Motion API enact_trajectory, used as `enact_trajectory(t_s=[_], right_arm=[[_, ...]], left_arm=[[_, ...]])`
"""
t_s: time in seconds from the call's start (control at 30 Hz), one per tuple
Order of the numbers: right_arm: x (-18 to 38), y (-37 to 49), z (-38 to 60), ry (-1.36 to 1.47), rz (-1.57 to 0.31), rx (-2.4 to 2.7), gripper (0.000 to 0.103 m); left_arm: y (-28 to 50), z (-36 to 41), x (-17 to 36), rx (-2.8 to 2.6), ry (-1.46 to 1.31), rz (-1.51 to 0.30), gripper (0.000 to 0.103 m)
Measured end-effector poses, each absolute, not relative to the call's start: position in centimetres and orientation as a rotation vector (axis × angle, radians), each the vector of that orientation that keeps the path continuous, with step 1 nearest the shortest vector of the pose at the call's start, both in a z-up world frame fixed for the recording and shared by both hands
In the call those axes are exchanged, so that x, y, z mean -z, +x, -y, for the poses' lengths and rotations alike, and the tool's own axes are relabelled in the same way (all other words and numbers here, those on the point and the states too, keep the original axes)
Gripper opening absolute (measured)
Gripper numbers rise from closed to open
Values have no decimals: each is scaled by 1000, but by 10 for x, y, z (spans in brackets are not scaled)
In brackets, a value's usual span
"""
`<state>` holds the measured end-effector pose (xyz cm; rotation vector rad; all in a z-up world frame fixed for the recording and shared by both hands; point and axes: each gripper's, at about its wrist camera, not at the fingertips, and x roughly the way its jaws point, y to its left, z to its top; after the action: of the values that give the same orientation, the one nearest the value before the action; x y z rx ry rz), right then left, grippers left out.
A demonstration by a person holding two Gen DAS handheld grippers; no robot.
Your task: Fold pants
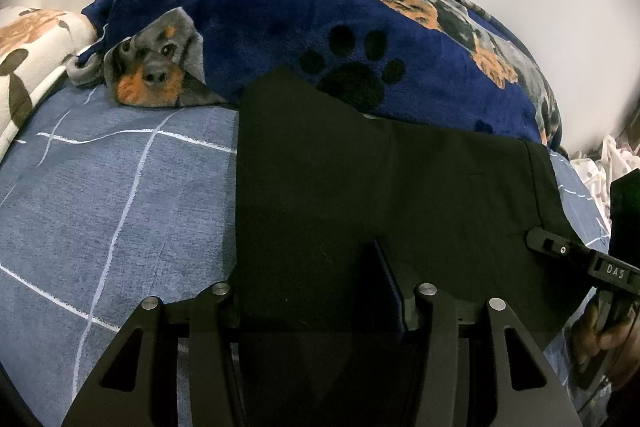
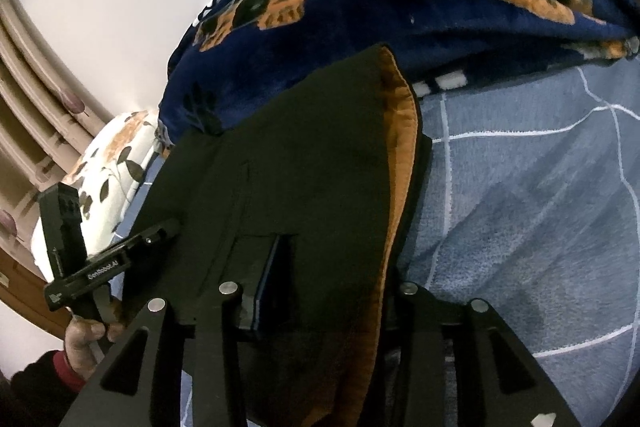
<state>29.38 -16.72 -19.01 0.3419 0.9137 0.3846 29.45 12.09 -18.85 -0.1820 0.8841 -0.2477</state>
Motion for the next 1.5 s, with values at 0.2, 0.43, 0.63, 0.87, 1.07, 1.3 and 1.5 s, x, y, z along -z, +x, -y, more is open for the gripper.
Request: enact_trajectory(t_s=[0.2, 0.43, 0.63, 0.87, 1.07, 1.3, 1.5], right_arm=[[189, 292, 166, 320, -905, -368, 36], [188, 291, 164, 302, -900, -355, 38], [188, 292, 163, 293, -898, -352, 40], [188, 291, 162, 279, -895, -347, 41], [188, 291, 163, 276, -894, -346, 42], [189, 290, 164, 272, -892, -345, 43], [189, 290, 163, 267, -892, -345, 44]], left_arm=[[294, -121, 188, 248, -182, -884, 51], [294, -121, 189, 243, -178, -882, 51], [295, -121, 188, 241, -177, -881, 52], [295, -121, 188, 241, -176, -881, 52], [295, -121, 188, 241, -176, -880, 52], [294, -121, 189, 241, -176, -880, 52], [295, -121, 189, 239, -173, -880, 53]])
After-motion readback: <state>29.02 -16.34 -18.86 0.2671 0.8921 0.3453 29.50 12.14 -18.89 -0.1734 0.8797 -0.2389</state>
